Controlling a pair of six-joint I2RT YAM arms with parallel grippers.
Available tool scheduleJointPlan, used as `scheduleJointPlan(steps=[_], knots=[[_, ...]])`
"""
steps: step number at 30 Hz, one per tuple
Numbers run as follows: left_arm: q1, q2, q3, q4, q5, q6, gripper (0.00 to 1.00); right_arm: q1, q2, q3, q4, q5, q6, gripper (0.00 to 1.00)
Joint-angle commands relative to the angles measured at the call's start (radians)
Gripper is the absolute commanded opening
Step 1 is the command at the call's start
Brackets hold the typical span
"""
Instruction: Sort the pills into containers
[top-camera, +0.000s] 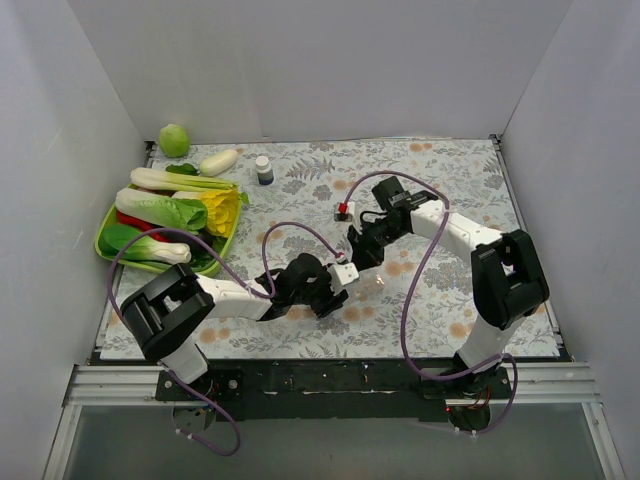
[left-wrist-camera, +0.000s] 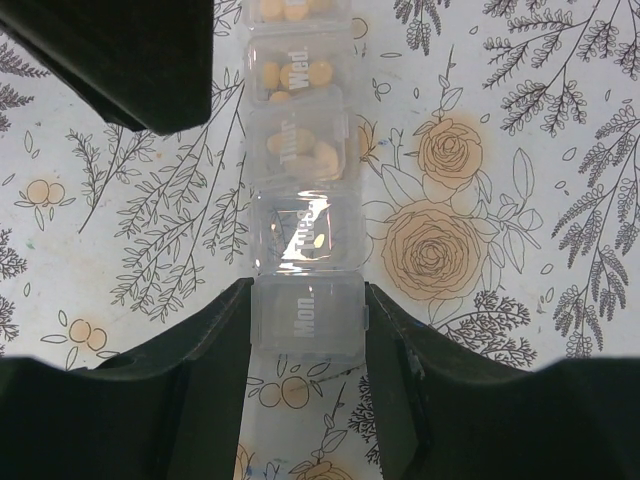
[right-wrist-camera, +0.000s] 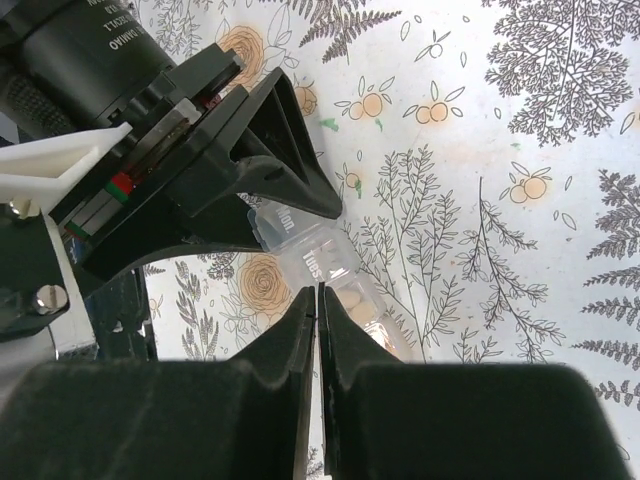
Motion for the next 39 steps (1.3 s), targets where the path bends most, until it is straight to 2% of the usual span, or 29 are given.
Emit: scheduleJointPlan(steps=[1, 8, 13, 16, 22, 26, 29, 32, 36, 37, 39], knots=[[-0.001, 0.026, 0.006, -0.076, 0.026, -0.015, 0.0, 0.005, -0.007, -0.016, -0.019, 0.015, 0.005, 0.1], [-0.001, 0.035, 0.013, -0.084, 0.029, -0.023, 0.0, 0.04, 0.087, -0.143, 0.018, 0.142, 0.057, 0.08], [-0.001, 0.045, 0.015, -0.084, 0.038, -0.052, 0.0, 0.032, 0.159, -0.126, 0.044, 0.26, 0.123, 0.02], [-0.001, 0.046, 0.007, -0.076, 0.039, -0.057, 0.0, 0.032, 0.173, -0.079, 0.007, 0.209, 0.111, 0.02], [-0.001, 0.042, 0.009, -0.079, 0.036, -0.054, 0.0, 0.028, 0.081, 0.015, -0.154, -0.018, -0.077, 0.04], [-0.001, 0.039, 0.017, -0.078, 0.029, -0.058, 0.0, 0.011, 0.013, 0.041, -0.188, -0.038, -0.126, 0.06], [-0.001, 0.032, 0.015, -0.067, 0.024, -0.069, 0.01, 0.008, -0.001, 0.032, -0.137, -0.005, -0.095, 0.06], [-0.001, 0.025, 0.018, -0.061, 0.012, -0.09, 0.09, 0.008, 0.016, 0.006, -0.067, 0.047, -0.034, 0.06], [-0.001, 0.008, 0.024, -0.062, -0.007, -0.124, 0.26, 0.008, 0.071, -0.025, -0.02, 0.124, 0.003, 0.06], [-0.001, 0.005, 0.023, -0.058, -0.011, -0.136, 0.34, 0.008, 0.081, -0.03, -0.016, 0.147, 0.008, 0.06], [-0.001, -0.012, 0.024, -0.052, -0.022, -0.147, 0.4, 0.008, 0.102, -0.043, -0.005, 0.161, 0.015, 0.05]])
